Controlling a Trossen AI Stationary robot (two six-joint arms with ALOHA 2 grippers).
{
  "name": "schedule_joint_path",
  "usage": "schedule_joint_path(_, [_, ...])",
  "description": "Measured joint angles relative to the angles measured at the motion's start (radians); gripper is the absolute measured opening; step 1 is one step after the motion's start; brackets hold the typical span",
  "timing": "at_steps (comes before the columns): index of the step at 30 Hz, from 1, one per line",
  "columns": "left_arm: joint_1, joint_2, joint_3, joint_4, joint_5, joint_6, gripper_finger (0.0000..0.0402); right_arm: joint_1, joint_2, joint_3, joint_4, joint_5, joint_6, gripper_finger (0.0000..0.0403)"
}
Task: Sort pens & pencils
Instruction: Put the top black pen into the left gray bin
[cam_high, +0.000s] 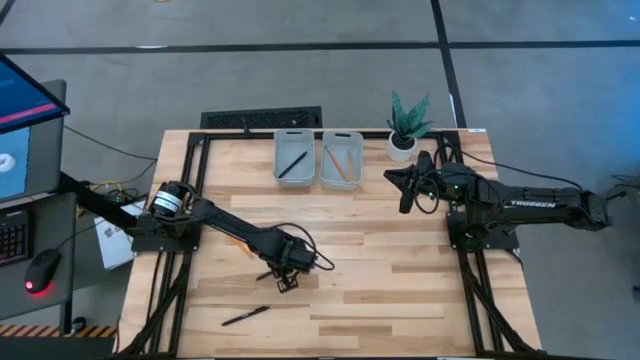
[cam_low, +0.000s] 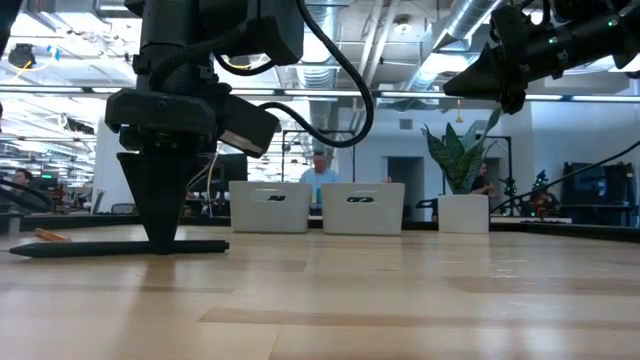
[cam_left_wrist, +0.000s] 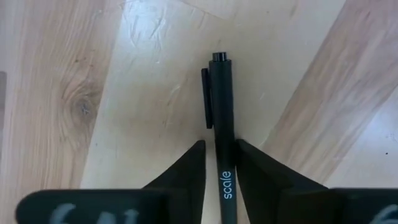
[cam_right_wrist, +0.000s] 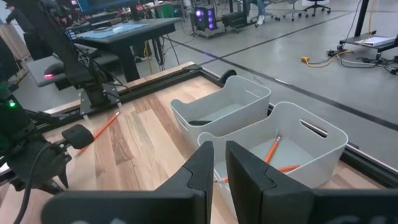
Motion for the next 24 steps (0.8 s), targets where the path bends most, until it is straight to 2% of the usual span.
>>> schedule_joint_path(12, [0.030, 0.000, -0.001, -0.002, 0.028, 0.018, 0.0031, 0.000, 0.000, 0.000, -0.018, 0.000, 0.000, 0.0066])
schedule_joint_path(24, [0.056, -0.005, -0.003, -0.002, 0.058, 0.036, 0.0030, 0.000, 0.000, 0.000, -0.045, 0.000, 0.000, 0.0066])
